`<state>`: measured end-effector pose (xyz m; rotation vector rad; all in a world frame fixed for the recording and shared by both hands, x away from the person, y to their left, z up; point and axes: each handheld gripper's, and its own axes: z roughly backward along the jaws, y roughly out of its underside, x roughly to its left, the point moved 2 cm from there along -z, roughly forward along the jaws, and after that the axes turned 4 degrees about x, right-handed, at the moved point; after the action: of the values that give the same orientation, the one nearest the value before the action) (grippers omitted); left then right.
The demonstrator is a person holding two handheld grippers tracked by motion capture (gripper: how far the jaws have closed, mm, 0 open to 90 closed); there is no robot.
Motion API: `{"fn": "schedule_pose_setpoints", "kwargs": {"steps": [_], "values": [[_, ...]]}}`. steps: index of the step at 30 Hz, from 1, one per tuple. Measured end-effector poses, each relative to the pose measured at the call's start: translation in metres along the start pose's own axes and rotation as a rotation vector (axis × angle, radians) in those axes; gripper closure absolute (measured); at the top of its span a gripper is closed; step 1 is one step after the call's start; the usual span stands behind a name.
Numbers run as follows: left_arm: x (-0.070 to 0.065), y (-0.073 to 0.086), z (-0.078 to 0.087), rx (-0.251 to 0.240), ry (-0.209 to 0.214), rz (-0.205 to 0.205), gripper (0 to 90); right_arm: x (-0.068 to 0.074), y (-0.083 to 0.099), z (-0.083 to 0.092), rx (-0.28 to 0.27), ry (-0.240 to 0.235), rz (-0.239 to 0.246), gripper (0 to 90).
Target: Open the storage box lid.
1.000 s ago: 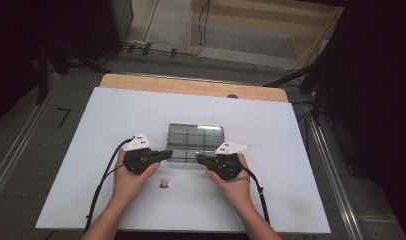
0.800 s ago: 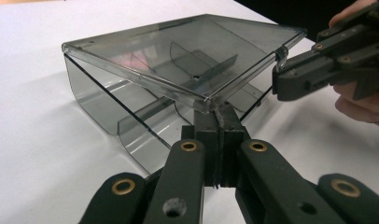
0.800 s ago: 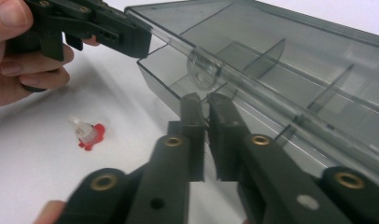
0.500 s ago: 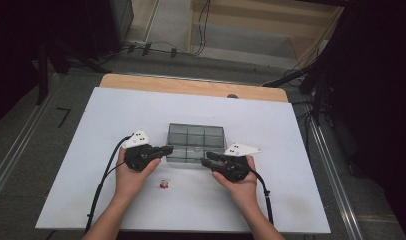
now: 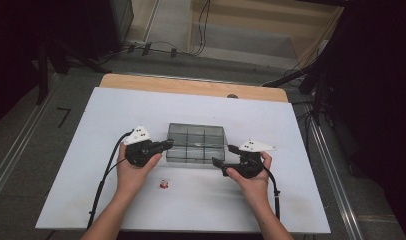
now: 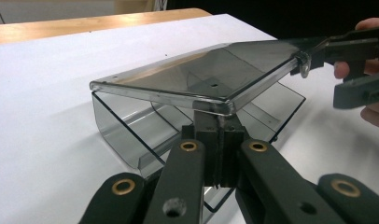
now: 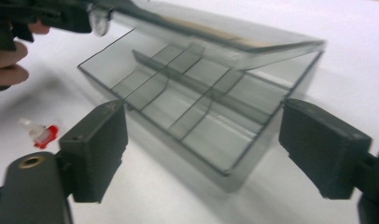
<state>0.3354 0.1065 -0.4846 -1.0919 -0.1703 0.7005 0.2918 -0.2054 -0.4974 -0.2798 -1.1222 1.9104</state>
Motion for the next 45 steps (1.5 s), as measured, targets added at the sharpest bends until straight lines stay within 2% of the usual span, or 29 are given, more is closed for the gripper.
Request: {"fn": "schedule_pose_setpoints", "kwargs": {"steps": [2,4,6,8,11,16,25,29,34,38,45], "values": [[0.002,-0.001,0.000,-0.005,-0.005,0.001,88.8,-0.005,-0.002,0.002,-0.006,-0.003,0.000,6.7],[0.003,-0.003,0.000,-0.011,-0.008,0.006,88.8,-0.009,-0.004,0.003,-0.019,-0.028,0.006,0.1],[0.005,-0.005,-0.001,-0.013,-0.011,0.005,88.8,-0.012,-0.008,0.004,-0.038,-0.054,0.022,0.0],[0.005,-0.006,-0.003,-0.011,-0.014,0.003,88.8,-0.016,-0.011,0.004,-0.056,-0.061,0.028,0.0],[0.004,-0.009,-0.006,-0.012,-0.018,-0.004,88.8,-0.021,-0.018,0.000,-0.064,-0.049,0.033,0.0],[0.007,-0.016,-0.007,-0.032,-0.031,0.001,88.8,-0.021,-0.025,-0.005,-0.057,-0.031,0.056,0.6],[0.011,-0.026,-0.009,-0.040,-0.038,-0.007,88.8,-0.029,-0.042,-0.009,-0.083,-0.008,0.038,19.3],[0.013,-0.029,-0.010,-0.047,-0.040,-0.007,88.7,-0.030,-0.048,-0.011,-0.090,0.021,0.058,25.8],[0.014,-0.033,-0.010,-0.051,-0.048,-0.008,87.6,-0.032,-0.054,-0.011,-0.133,0.020,0.074,34.7],[0.016,-0.038,-0.008,-0.060,-0.052,-0.007,87.4,-0.034,-0.055,-0.011,-0.142,0.007,0.071,37.6],[0.021,-0.040,-0.009,-0.058,-0.046,0.001,87.3,-0.039,-0.062,-0.013,-0.142,0.014,0.076,40.4]]}}
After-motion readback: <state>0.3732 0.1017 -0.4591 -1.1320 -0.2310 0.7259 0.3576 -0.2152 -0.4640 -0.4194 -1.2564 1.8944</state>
